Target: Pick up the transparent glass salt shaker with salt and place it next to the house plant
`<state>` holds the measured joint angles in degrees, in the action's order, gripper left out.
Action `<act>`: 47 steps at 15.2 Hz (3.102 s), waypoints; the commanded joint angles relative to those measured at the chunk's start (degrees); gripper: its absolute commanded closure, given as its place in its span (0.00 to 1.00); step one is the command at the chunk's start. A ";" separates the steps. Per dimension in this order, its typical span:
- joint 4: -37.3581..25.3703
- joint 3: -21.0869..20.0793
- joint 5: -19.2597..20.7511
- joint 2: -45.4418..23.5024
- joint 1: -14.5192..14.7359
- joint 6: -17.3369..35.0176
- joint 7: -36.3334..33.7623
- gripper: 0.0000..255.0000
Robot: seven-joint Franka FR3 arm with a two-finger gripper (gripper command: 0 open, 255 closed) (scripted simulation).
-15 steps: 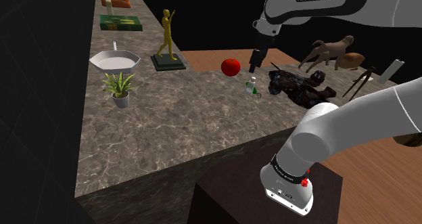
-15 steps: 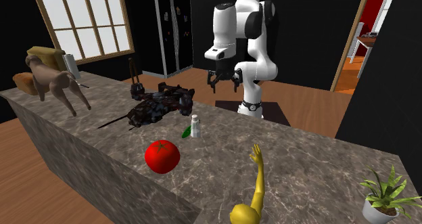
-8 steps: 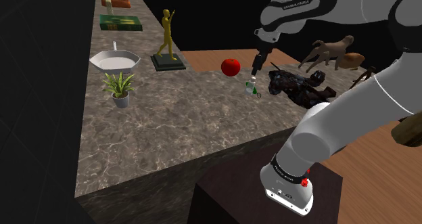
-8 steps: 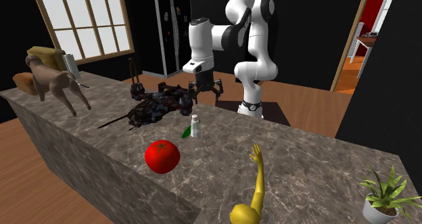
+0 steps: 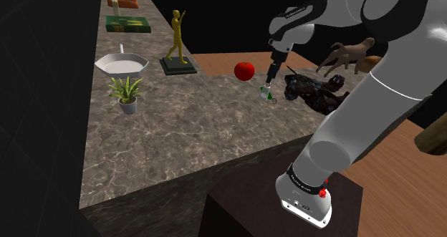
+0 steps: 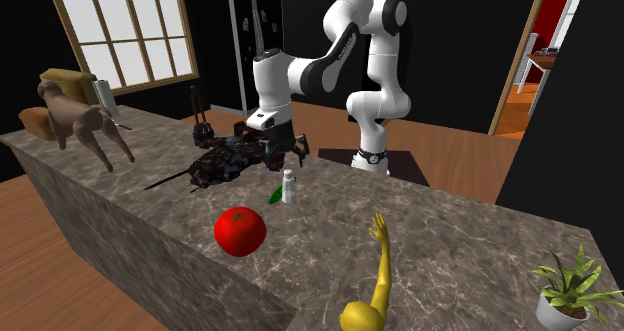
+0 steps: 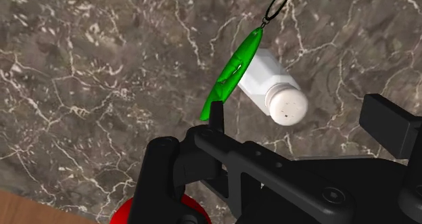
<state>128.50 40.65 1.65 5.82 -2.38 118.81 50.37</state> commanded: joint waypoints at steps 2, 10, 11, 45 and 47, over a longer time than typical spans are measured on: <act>1.58 0.25 -0.68 -1.00 0.02 2.38 0.67 0.00; 2.77 0.41 -1.50 -2.11 0.08 4.42 1.29 0.00; 2.77 0.41 -1.50 -2.11 0.08 4.42 1.29 0.00; -8.60 -2.17 3.39 6.22 -0.10 -13.59 -3.34 1.00; -9.89 -2.37 3.49 6.53 -0.07 -15.13 -3.50 1.00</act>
<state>119.10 38.46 5.03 12.08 -2.48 104.42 47.09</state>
